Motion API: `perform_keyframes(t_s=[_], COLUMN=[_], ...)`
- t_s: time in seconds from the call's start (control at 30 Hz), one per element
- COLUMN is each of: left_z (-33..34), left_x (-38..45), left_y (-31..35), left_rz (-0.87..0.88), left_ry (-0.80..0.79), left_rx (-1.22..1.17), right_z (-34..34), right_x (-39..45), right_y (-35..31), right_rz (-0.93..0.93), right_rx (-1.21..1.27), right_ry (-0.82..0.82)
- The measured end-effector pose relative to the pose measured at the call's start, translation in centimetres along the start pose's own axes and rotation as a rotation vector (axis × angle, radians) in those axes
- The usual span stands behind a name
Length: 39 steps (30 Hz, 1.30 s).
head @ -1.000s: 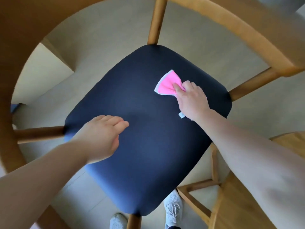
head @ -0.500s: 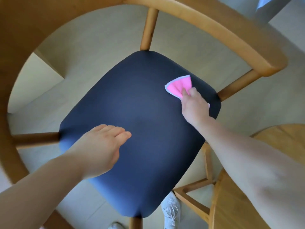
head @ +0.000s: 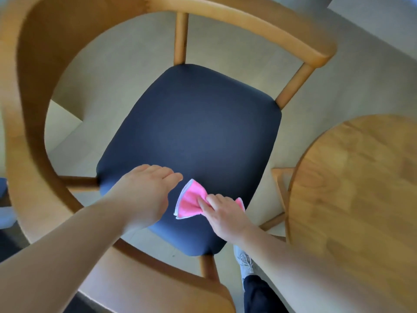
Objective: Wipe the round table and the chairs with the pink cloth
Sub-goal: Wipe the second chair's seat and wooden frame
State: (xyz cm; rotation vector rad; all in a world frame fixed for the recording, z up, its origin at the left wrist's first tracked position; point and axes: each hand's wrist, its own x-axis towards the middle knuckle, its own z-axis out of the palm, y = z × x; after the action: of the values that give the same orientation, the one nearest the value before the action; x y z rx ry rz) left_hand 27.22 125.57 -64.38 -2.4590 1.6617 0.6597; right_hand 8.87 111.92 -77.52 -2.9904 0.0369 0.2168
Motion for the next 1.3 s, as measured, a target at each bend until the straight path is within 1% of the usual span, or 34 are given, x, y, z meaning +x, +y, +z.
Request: perform_keyframes(t_s=[0.1, 0.2, 0.27, 0.3, 0.33, 0.47, 0.53, 0.6, 0.73, 0.8, 0.9, 0.97, 1.07, 1.13, 1.2, 1.3], left_z=[0.0, 0.1, 0.0, 0.1, 0.0, -1.3, -1.8, -2.1, -1.7, -1.2, -0.2, -0.3, -0.4, -0.9, -1.7, -2.7], left_x=[0.4, 1.9, 3.2, 3.9, 4.6, 7.3, 8.2, 8.7, 9.3, 9.7, 9.6, 9.4, 8.9, 8.6, 8.6, 8.9], left_y=[0.4, 0.3, 0.3, 0.2, -0.1, -0.7, -1.0, -1.1, -2.0, -2.6, -3.9, -4.7, -6.2, -6.9, -7.5, -7.9], left_rz=[0.056, 0.129, 0.098, 0.085, 0.094, 0.096, 0.102, 0.12, 0.283, 0.312, 0.346, 0.397, 0.444, 0.466, 0.458, 0.409], left_ry=[0.015, 0.064, -0.008, -0.009, 0.021, 0.057, 0.11, 0.076, 0.021, -0.064, -0.107, -0.091, -0.121, -0.115, -0.087, -0.016], left_rx=[0.003, -0.03, -0.06, -0.092, -0.097, -0.095, -0.084, -0.135, -0.104, -0.129, -0.142, -0.125, -0.113, -0.095, -0.096, -0.078], right_z=[-0.4, -1.1, -1.6, -1.9, -2.1, -2.9, -3.0, -3.0, -2.9, -2.8, -2.4, -2.0, -1.1, -1.1, -0.9, -0.3], right_x=[1.3, 4.0, 5.9, 6.9, 7.8, 10.7, 11.9, 13.0, 13.8, 13.7, 12.2, 10.6, 8.3, 7.1, 5.5, 2.5], right_y=[1.4, 4.9, 7.9, 9.5, 11.2, 18.6, 21.6, 23.3, 24.5, 23.8, 20.9, 17.8, 12.0, 8.1, 4.3, -0.4], right_rz=[0.119, 0.319, 0.408, 0.439, 0.47, 0.666, 0.701, 0.712, 0.771, 0.826, 0.862, 0.872, 0.936, 0.947, 0.862, 0.633], right_rx=[-0.033, -0.03, -0.022, -0.017, -0.018, -0.039, -0.073, -0.086, -0.061, 0.012, 0.111, 0.135, 0.213, 0.27, 0.292, 0.181], right_ry=[0.053, 0.088, 0.104, 0.108, 0.107, 0.125, 0.156, 0.152, 0.173, 0.192, 0.189, 0.19, 0.212, 0.168, 0.127, 0.116])
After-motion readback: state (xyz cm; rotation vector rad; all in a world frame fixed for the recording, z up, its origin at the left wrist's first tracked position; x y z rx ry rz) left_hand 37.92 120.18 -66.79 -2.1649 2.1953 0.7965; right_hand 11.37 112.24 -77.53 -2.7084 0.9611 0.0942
